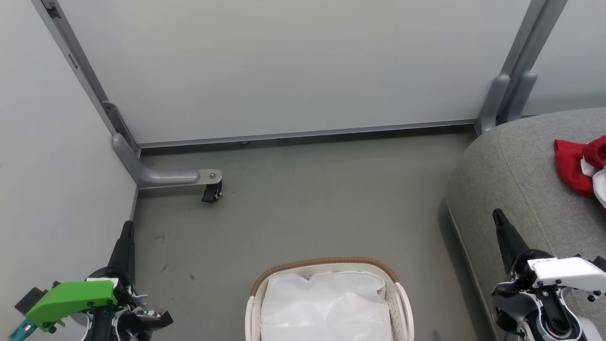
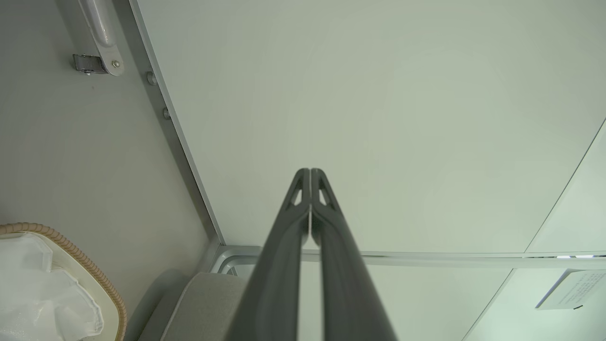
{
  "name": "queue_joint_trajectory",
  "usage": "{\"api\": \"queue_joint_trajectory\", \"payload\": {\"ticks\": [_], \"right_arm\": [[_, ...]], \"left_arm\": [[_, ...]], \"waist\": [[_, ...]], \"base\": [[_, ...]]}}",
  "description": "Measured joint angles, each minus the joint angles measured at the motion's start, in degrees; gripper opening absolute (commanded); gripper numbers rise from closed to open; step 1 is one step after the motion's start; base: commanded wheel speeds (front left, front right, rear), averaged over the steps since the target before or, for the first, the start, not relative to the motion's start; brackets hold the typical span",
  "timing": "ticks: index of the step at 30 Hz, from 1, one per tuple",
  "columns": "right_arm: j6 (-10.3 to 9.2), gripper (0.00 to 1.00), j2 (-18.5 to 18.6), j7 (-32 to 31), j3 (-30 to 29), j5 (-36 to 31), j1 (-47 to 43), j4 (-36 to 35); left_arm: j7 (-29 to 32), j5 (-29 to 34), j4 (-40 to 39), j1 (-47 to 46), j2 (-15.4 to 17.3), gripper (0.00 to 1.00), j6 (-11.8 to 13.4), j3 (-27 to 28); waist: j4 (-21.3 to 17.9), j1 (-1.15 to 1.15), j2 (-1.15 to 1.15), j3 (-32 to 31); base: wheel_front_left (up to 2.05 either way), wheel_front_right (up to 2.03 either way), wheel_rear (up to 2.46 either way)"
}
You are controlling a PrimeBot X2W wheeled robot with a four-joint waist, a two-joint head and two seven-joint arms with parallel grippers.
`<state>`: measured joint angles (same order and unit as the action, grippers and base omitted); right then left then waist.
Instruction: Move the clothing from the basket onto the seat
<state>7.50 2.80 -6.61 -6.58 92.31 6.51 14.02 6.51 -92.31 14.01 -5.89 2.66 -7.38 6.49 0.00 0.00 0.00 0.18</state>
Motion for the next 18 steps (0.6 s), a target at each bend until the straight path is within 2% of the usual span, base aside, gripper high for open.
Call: {"api": "queue_joint_trajectory", "payload": {"ticks": [18], "right_arm": [[0.00, 0.00, 0.00, 0.00, 0.00, 0.00, 0.00, -0.01]], "left_arm": [[0.00, 0.00, 0.00, 0.00, 0.00, 0.00, 0.00, 0.00]], "waist": [[0.00, 0.00, 0.00, 0.00]], "base": [[0.00, 0.00, 0.00]]}}
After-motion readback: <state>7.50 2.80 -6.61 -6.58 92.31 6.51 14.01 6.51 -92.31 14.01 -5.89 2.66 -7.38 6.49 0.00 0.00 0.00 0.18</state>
